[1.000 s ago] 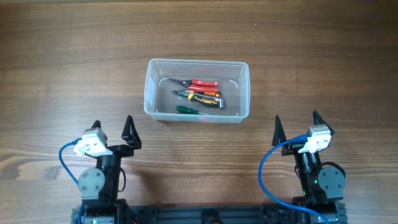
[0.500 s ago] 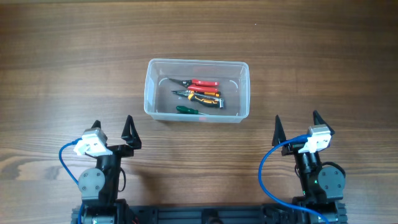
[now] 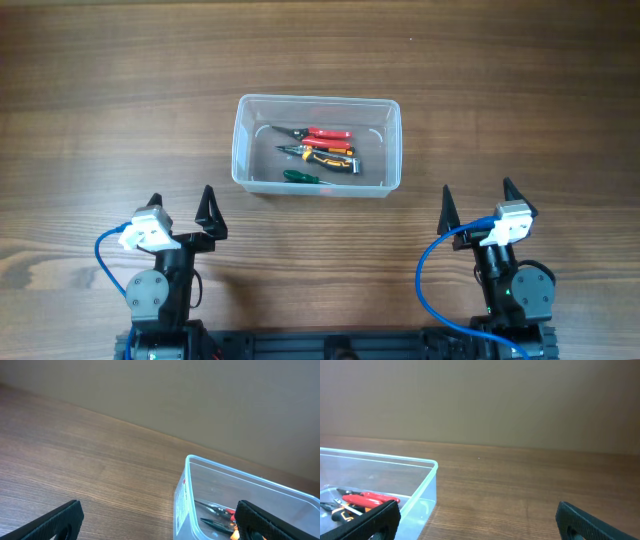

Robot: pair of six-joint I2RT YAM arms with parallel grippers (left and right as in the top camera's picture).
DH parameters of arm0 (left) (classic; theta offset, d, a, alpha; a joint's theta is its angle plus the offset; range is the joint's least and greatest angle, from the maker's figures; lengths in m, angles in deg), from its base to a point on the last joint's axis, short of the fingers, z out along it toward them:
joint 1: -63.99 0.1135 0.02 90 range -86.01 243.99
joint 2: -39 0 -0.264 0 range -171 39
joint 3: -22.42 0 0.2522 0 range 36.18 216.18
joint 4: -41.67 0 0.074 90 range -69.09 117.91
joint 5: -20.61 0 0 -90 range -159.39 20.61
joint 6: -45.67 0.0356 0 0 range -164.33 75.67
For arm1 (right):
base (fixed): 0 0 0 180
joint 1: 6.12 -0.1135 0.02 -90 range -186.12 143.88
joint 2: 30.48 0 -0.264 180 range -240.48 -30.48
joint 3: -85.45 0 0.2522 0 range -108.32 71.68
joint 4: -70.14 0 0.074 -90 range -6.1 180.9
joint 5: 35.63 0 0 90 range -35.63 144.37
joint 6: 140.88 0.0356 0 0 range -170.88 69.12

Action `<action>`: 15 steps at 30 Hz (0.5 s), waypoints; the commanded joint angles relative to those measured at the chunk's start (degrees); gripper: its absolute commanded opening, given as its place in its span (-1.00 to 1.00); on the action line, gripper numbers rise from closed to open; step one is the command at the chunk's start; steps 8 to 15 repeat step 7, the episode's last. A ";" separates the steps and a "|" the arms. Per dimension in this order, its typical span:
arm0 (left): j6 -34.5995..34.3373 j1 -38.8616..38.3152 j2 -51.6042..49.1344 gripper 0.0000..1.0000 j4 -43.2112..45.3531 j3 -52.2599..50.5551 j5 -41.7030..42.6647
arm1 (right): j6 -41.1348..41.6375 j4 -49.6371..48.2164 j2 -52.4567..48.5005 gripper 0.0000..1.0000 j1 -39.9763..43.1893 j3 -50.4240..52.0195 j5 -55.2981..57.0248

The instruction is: Pack container

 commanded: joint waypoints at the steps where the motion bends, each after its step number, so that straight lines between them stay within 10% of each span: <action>1: 1.38 -0.37 0.50 1.00 -0.02 -0.37 0.50 | -0.55 -0.13 0.96 0.99 0.28 0.13 1.01; 15: 1.38 -0.37 0.50 1.00 -0.02 -0.37 0.50 | -0.55 -0.13 0.96 1.00 0.28 0.13 1.01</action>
